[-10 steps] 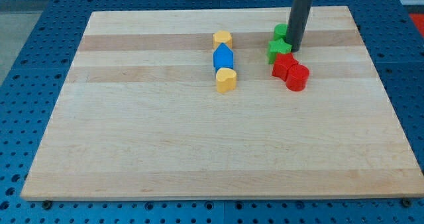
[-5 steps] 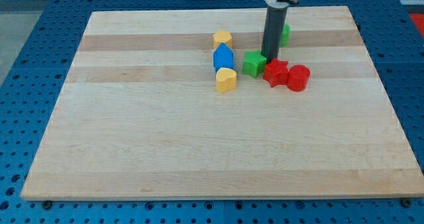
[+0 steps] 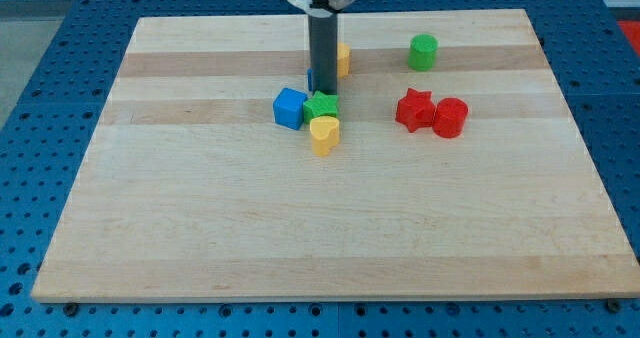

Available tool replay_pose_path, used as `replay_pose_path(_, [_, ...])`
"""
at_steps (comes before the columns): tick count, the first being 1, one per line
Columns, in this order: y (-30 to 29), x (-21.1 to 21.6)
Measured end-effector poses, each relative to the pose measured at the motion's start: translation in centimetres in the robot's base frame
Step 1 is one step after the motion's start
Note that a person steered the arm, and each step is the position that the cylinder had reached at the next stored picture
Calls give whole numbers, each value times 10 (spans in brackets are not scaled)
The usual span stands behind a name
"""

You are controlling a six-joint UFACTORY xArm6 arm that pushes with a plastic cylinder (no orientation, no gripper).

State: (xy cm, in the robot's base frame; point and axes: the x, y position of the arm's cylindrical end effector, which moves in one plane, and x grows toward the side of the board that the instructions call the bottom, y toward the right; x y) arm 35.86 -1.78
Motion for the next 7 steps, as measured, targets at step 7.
replay_pose_path(7, [-51, 60])
